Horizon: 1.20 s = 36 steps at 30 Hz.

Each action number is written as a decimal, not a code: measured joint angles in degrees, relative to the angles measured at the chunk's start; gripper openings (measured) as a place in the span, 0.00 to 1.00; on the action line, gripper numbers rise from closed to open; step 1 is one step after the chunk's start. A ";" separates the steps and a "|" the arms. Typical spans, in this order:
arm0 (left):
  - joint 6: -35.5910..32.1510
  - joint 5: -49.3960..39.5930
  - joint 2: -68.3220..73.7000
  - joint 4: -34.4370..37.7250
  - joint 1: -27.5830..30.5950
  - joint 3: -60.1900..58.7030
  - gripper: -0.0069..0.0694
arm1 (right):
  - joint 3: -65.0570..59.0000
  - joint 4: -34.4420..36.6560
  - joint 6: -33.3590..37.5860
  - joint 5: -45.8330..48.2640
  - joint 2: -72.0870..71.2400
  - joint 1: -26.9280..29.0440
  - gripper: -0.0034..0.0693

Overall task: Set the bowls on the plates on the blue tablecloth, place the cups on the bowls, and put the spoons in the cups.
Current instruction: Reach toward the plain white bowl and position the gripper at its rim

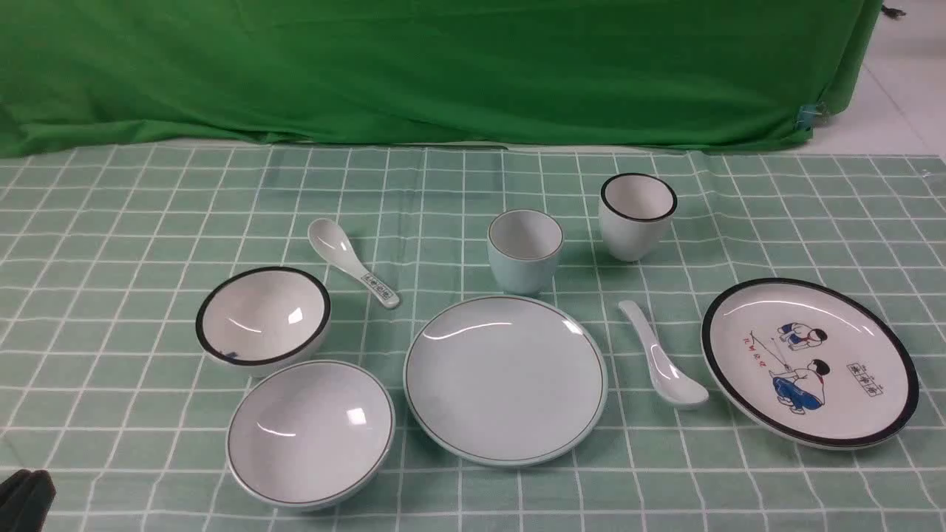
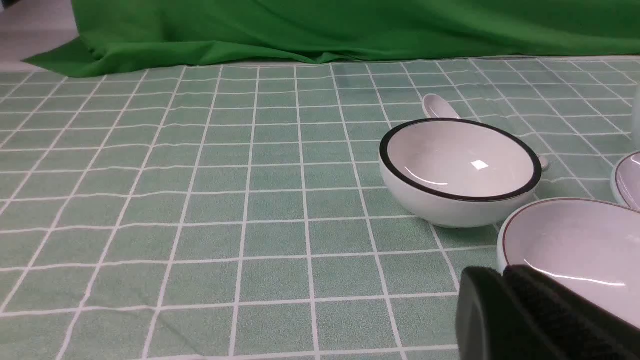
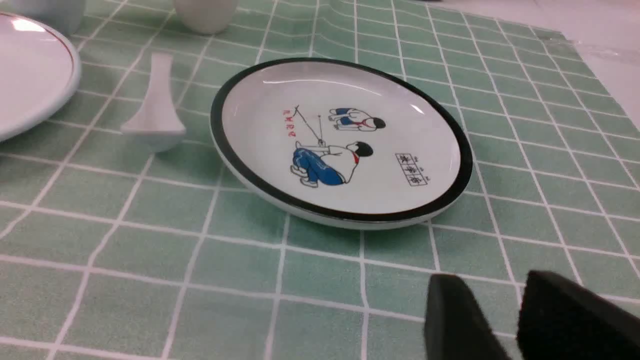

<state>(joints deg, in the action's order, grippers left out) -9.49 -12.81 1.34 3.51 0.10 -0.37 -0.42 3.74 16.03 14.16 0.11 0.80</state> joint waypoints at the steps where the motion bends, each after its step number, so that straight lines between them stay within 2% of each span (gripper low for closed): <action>1: 0.00 0.00 0.00 0.00 0.00 0.00 0.11 | 0.00 0.00 0.00 0.00 0.00 0.00 0.38; 9: 0.00 0.17 0.00 -0.88 0.00 0.00 0.11 | 0.00 0.00 0.00 0.00 0.00 0.00 0.38; 11: 0.00 2.54 0.00 -2.67 0.00 0.00 0.11 | 0.00 0.00 0.00 0.00 -0.04 0.00 0.38; 14: 0.60 6.82 0.00 -0.81 0.00 0.00 0.11 | 0.00 0.00 0.00 0.00 -0.04 0.00 0.38; 16: 2.50 10.41 0.00 3.14 0.00 0.00 0.11 | 0.00 0.00 0.00 0.00 -0.04 0.00 0.38; 17: 5.75 13.86 0.00 8.48 0.00 0.00 0.11 | 0.00 0.00 0.00 0.00 -0.04 0.00 0.38; 20: 12.92 20.76 0.00 16.56 0.00 0.00 0.11 | 0.00 0.00 0.00 0.00 -0.04 0.00 0.38; 22: 15.96 24.12 0.00 18.42 0.00 0.00 0.11 | 0.00 0.00 0.00 0.00 -0.04 0.00 0.38; 28: 19.43 32.85 0.00 19.12 0.00 0.00 0.11 | 0.00 0.00 0.00 -0.82 -0.04 0.00 0.38; 30: 24.25 43.83 0.00 18.52 0.00 0.00 0.11 | 0.00 0.89 -1.50 -3.70 -0.04 0.00 0.38; 32: 25.47 46.68 -0.02 17.93 0.00 0.62 0.11 | 0.00 1.76 -3.45 -5.62 -0.04 -0.04 0.38; 33: 26.66 44.74 0.01 15.93 0.00 3.86 0.11 | 0.00 3.14 -8.15 -8.68 -0.04 -0.06 0.38; 35: 27.70 34.23 1.56 12.45 0.00 11.68 0.11 | 0.00 4.30 -18.33 -14.67 -0.04 -0.06 0.38; 36: 27.71 29.81 2.19 12.04 0.00 14.52 0.11 | 0.00 4.44 -20.19 -15.52 -0.04 -0.06 0.38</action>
<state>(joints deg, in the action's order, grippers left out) 18.22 16.99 3.53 15.55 0.10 14.16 -0.42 8.18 -4.16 -1.37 0.07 0.73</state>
